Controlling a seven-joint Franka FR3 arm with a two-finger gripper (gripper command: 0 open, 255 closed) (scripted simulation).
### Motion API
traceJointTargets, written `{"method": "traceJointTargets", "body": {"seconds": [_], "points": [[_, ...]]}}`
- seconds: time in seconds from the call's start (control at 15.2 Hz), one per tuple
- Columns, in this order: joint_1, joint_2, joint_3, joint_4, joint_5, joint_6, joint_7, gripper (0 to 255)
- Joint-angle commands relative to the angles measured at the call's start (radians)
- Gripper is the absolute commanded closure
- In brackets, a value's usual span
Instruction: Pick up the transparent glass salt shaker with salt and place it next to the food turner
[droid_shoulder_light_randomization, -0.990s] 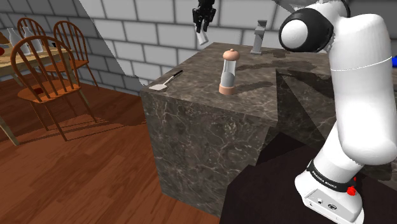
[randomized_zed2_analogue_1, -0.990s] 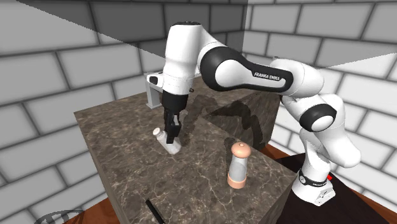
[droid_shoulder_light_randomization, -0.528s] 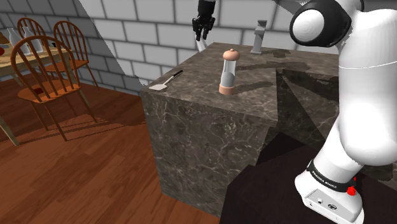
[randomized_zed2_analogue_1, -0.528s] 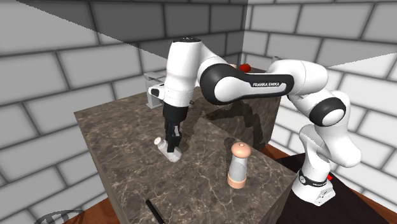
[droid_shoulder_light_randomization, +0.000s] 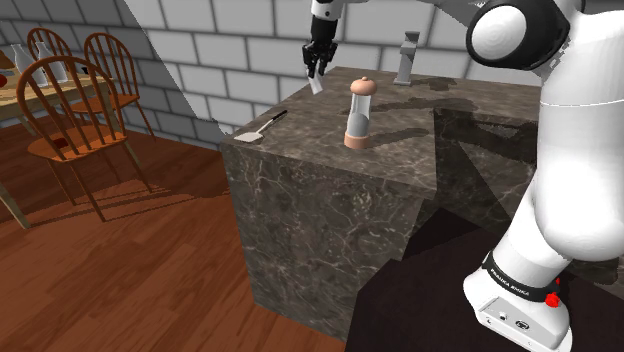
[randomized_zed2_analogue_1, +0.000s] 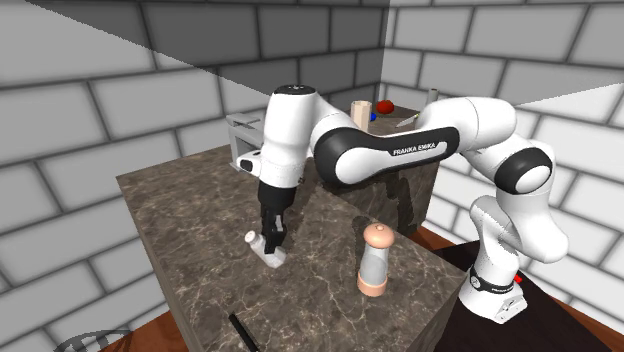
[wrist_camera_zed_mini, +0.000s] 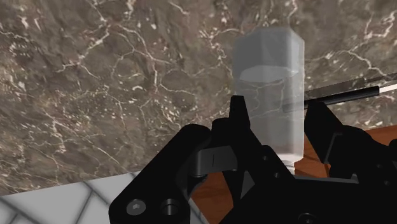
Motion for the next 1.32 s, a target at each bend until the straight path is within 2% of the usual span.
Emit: {"method": "traceJointTargets", "body": {"seconds": [0.0, 0.79, 1.25], "points": [[0.005, -0.008, 0.0, -0.038, -0.003, 0.03, 0.001, 255], [0.02, -0.024, 0.004, -0.226, -0.005, 0.203, -0.003, 255], [0.02, -0.024, 0.004, -0.226, -0.005, 0.203, -0.003, 255]]}}
